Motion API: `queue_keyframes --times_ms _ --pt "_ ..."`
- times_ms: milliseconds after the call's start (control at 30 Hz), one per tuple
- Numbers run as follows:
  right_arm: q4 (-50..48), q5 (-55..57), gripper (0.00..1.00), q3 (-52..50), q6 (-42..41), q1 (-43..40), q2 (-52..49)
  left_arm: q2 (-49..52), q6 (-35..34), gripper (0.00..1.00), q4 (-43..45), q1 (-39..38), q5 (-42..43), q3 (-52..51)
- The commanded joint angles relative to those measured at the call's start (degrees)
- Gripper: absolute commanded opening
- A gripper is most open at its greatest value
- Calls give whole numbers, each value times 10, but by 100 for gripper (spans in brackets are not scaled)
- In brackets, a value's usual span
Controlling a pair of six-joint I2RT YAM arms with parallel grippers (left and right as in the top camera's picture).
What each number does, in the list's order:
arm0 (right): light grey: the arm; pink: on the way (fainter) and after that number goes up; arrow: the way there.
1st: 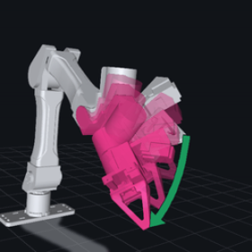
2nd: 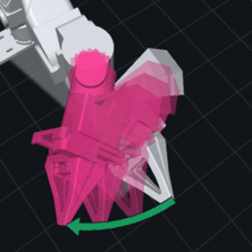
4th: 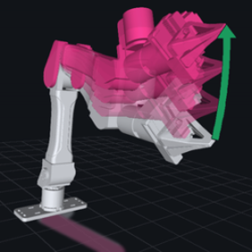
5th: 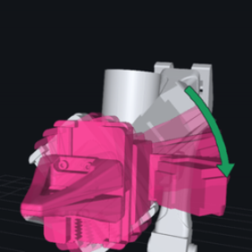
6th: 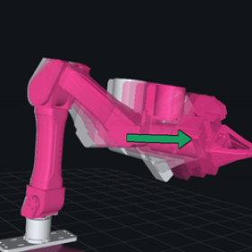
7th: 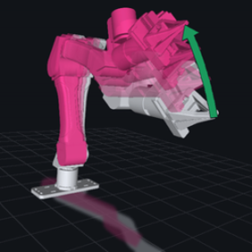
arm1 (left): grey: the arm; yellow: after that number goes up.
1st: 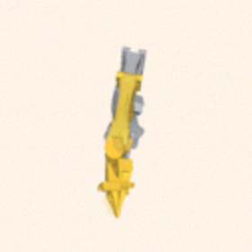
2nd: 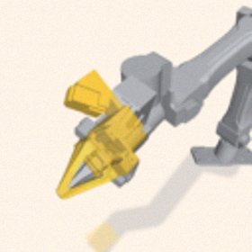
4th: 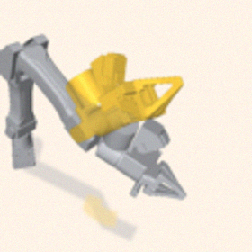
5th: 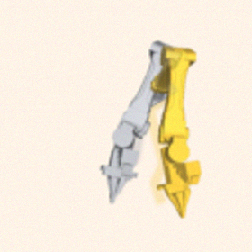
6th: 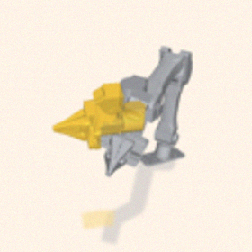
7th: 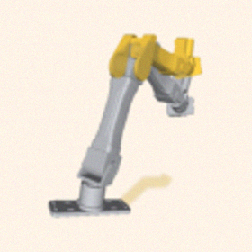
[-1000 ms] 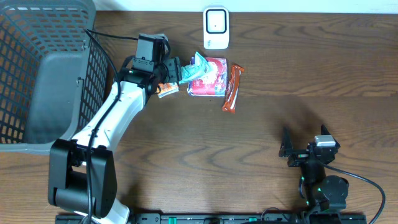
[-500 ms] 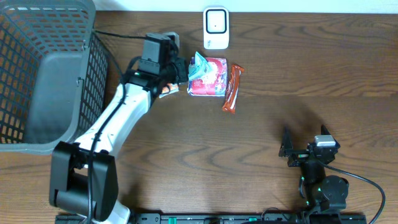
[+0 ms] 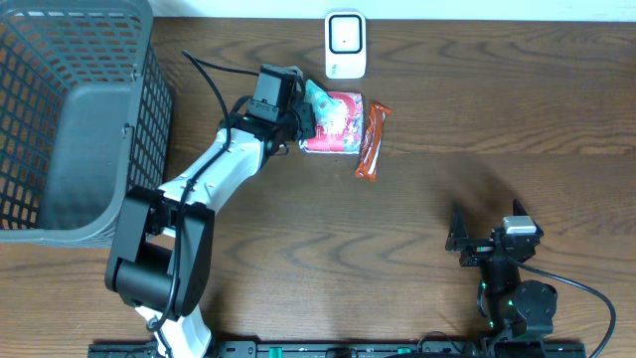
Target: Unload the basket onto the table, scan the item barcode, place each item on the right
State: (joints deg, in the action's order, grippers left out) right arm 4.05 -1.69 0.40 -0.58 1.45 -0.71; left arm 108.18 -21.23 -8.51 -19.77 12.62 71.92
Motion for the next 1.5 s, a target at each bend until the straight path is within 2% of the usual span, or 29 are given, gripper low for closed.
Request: queue_keyframes --times_ms 0,67,267,300,367,400,567,700,900,1033,1167,1333,1467 --pt "2 1 99 -1 6 -1 3 8 -5 25 23 15 -77 -1" --pt "2 1 99 -1 6 -1 3 7 -5 26 40 25 -102 -1" --pt "2 1 99 -1 6 -1 3 -42 -5 31 56 54 -101 0" --pt "2 1 99 -1 6 -1 3 -57 -5 38 56 55 -101 0" --pt "2 1 99 -1 6 -1 3 -94 -5 61 56 55 -101 0" --pt "2 1 99 -1 6 -1 3 -117 -5 67 53 55 -101 0" --pt "2 1 99 -1 6 -1 3 -232 -5 89 -19 53 -101 0" --pt "2 1 99 -1 6 -1 3 -297 -5 99 -122 53 -101 0" --pt "2 1 99 -1 6 -1 3 -341 -5 98 -345 53 -101 -1" --pt "2 1 99 -1 6 -1 3 -337 -5 98 -441 53 -101 -1" --pt "2 1 99 -1 6 -1 3 -335 -5 98 -495 53 -101 -1" --pt "-1 1 99 -1 6 -1 3 -335 -5 98 -497 53 -101 -1" --pt "-30 -32 99 -1 -26 0 3 -335 -5 98 -497 53 -101 -1"
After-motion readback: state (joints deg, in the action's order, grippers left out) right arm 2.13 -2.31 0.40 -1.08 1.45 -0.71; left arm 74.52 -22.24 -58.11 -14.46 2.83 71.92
